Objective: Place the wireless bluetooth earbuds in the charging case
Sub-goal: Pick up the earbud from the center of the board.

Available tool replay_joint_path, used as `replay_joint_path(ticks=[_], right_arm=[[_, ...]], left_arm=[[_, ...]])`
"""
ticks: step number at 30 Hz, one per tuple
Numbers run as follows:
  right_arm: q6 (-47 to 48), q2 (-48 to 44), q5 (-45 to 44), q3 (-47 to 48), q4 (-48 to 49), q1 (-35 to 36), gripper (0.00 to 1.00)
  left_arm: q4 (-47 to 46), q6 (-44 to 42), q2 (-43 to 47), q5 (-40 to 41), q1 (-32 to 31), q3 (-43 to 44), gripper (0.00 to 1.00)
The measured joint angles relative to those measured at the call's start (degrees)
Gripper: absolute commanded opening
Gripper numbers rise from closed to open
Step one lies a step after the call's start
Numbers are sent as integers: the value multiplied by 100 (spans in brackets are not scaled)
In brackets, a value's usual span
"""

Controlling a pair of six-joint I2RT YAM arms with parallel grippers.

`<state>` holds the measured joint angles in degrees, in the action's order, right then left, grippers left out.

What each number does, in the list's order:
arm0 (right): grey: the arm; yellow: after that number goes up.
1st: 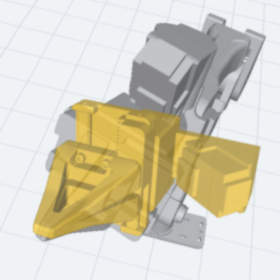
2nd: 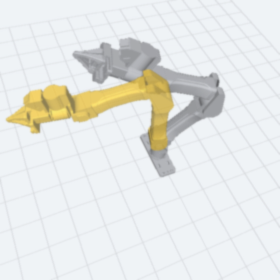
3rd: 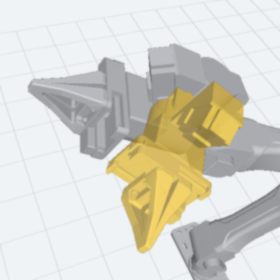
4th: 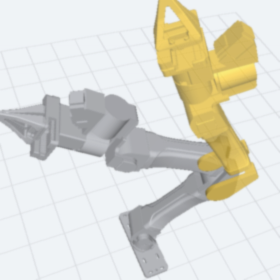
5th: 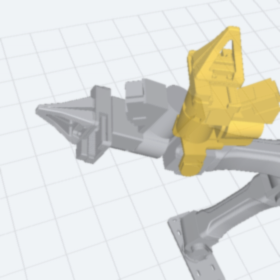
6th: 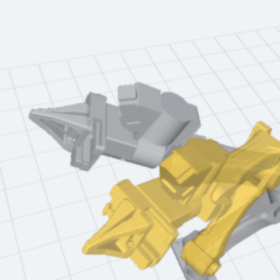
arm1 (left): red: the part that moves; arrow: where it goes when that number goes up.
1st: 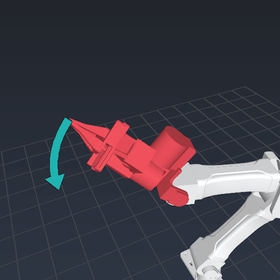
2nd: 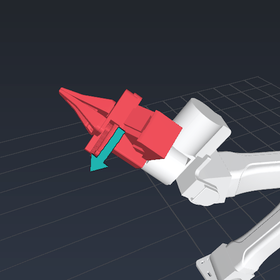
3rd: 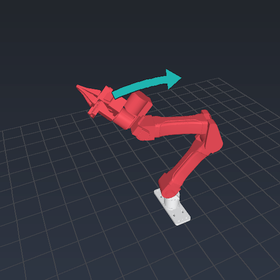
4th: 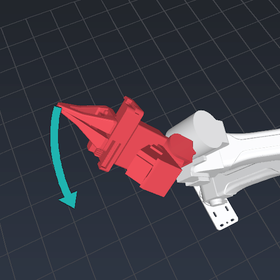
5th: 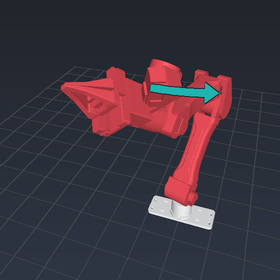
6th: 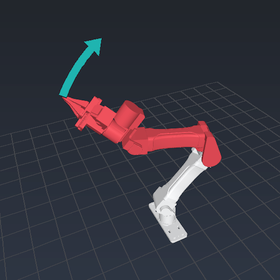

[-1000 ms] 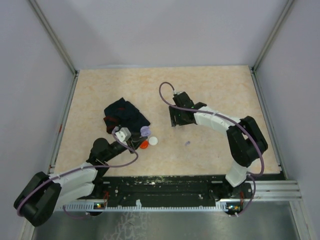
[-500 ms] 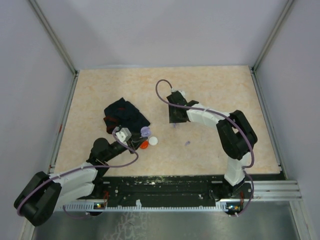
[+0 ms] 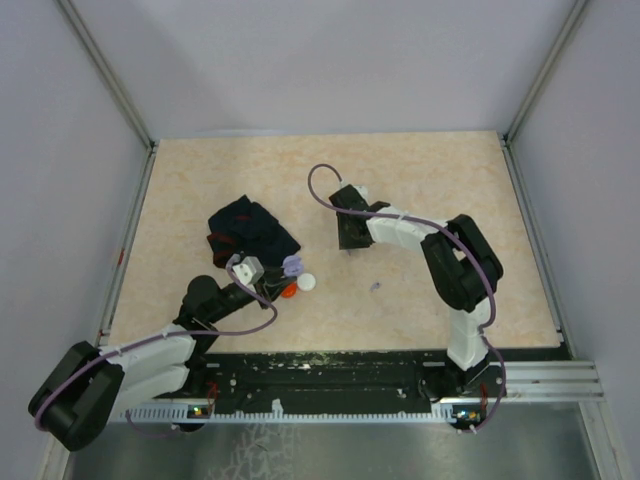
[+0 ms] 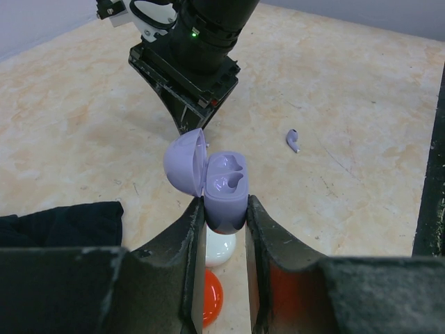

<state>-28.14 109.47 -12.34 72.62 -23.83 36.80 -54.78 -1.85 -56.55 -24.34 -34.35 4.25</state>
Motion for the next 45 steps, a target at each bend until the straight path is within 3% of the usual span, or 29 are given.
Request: replay_joint_path(ticks=[19, 26, 34, 39, 45], right_arm=[[9, 306, -59, 439, -407, 133, 31], [61, 350, -144, 514, -494, 157, 23], [181, 315, -83, 485, -437, 162, 22], [348, -109, 151, 140, -225, 168, 22], [566, -1259, 531, -181, 160, 170, 17]], left_arm=[[96, -57, 4, -81, 0, 0, 0], [101, -59, 4, -81, 0, 0, 0], [98, -52, 11, -74, 0, 0, 0], [55, 37, 52, -31, 2, 0, 0], [-420, 223, -85, 122, 13, -81, 0]])
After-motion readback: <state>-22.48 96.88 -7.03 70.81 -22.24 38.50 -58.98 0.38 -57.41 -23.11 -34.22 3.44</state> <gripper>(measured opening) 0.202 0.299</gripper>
